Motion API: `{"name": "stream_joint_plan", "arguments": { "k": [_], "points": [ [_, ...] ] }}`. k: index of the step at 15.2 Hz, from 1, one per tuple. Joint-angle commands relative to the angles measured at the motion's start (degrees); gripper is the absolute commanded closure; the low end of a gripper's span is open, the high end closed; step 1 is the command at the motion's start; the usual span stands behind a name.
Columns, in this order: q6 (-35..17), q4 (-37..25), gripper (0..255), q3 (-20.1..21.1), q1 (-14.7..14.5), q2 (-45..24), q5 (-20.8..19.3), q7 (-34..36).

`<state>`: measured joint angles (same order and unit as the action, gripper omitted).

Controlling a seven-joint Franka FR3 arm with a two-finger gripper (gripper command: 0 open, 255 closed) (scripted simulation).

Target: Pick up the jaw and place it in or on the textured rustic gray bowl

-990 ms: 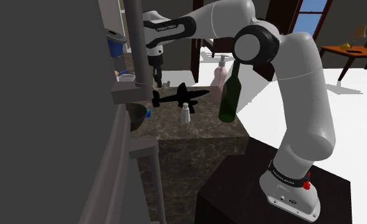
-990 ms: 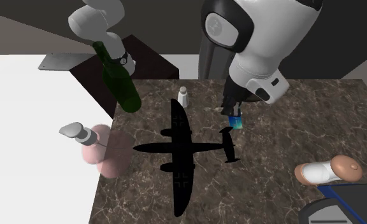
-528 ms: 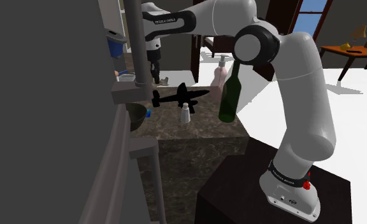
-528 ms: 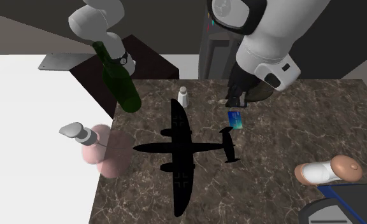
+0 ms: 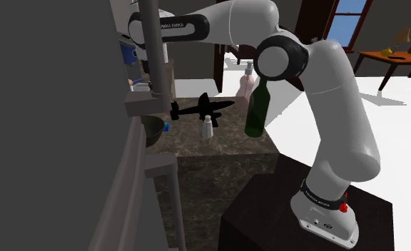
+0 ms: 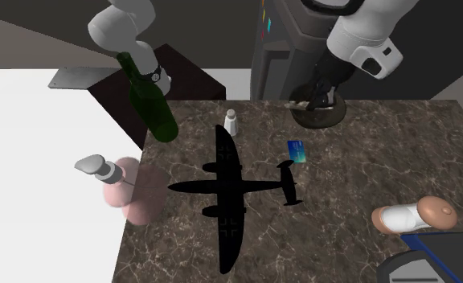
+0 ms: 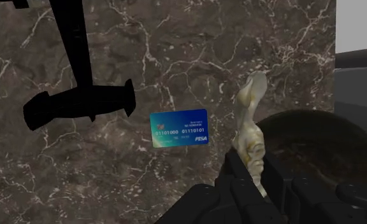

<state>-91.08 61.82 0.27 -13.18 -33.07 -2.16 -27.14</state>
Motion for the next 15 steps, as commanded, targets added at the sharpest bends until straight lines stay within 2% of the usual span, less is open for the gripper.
{"name": "stream_joint_plan", "arguments": {
  "k": [1, 5, 6, 7, 10, 15],
  "points": [
    [1.3, -3.2, 255, 0.5, -1.8, -2.0, -0.1, 2.2],
    [5.0, -11.8, 255, 1.3, -5.4, -7.0, -0.4, 6.3],
    [6.3, -14.9, 255, 1.5, -6.4, -8.9, -0.5, 7.3],
    [9.0, -21.2, 255, 1.7, -7.8, -12.5, -0.7, 8.6],
    [5.0, -14.9, 255, 1.7, -7.7, -10.2, -0.6, 8.8],
    [-0.3, -7.8, 255, 1.7, -7.5, -8.3, -0.6, 8.9]
  ]
}}
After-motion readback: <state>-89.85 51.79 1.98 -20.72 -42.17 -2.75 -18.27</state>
